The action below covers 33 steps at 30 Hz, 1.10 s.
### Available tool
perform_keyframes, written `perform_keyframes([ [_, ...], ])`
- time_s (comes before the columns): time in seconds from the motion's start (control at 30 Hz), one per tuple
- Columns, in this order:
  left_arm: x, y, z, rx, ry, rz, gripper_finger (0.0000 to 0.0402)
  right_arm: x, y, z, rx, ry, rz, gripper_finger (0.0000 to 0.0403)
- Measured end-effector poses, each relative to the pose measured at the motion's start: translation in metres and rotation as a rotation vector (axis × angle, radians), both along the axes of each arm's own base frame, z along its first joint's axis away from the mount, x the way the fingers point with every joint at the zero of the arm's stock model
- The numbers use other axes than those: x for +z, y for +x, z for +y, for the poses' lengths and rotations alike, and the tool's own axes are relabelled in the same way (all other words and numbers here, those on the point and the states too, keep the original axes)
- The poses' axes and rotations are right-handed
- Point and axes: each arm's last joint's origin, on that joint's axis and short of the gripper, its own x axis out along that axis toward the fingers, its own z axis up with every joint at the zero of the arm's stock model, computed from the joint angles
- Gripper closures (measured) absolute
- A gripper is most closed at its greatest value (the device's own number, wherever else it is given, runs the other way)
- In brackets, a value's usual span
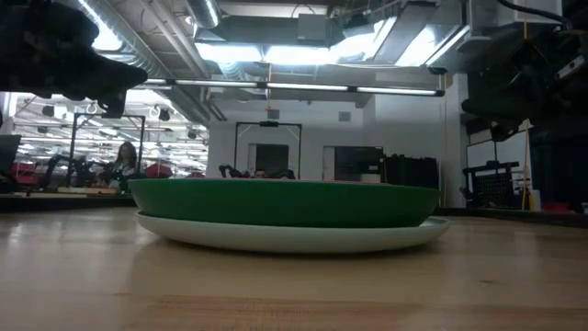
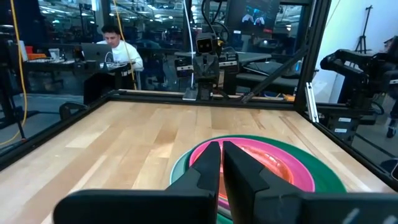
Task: Stack plastic plates
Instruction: Return to Home Position
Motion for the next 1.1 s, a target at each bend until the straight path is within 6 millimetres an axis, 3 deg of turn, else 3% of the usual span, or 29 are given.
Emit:
perform_keyframes([
  [0.27, 0.000, 0.000, 0.000, 0.000, -0.001, 0.000, 0.0389, 0.000, 0.000, 0.000, 0.001, 0.001, -0.002, 0.0397],
  [0.6, 0.000, 0.000, 0.000, 0.003, -0.001, 0.000, 0.0388, 0.015, -0.008, -0.002, -0.023, 0.007, -0.173, 0.0397],
  [1.1, 0.000, 0.000, 0.000, 0.005, -0.001, 0.000, 0.0388, 0.010, -0.008, -0.002, -0.017, 0.005, -0.128, 0.0397],
])
